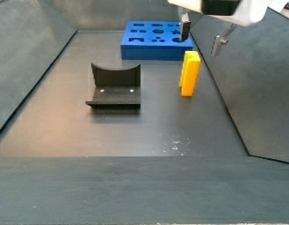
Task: Pick up the arch object. Move up. Rotate the arch object. Move to above the board. Insert the arch object.
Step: Rotate the arch object.
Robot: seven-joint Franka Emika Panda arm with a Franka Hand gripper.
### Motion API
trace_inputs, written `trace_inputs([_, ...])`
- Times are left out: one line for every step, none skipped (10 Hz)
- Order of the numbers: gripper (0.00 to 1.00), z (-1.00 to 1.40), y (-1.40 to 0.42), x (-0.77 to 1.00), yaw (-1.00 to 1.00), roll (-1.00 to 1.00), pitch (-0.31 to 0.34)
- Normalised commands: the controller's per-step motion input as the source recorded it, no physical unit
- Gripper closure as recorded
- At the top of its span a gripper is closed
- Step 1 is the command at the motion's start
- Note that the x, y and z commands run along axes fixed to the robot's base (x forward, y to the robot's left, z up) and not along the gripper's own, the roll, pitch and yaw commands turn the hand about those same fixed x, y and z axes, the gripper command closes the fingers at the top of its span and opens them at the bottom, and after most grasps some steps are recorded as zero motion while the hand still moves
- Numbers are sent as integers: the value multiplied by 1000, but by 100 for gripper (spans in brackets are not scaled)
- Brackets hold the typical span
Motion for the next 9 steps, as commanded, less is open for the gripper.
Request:
trace_inputs([0,-41,14,31,-1000,-11,-11])
trace_inputs([0,-41,15,31,-1000,-12,-12])
trace_inputs([0,-41,15,31,-1000,-15,-14])
trace_inputs([0,-42,15,30,-1000,-17,-17])
trace_inputs([0,-42,15,30,-1000,-21,-20])
trace_inputs([0,-42,15,30,-854,-25,-23])
trace_inputs([0,-42,15,29,-617,-25,-23])
trace_inputs([0,-42,15,29,-414,-25,-22])
trace_inputs([0,-42,15,28,-269,-25,-22])
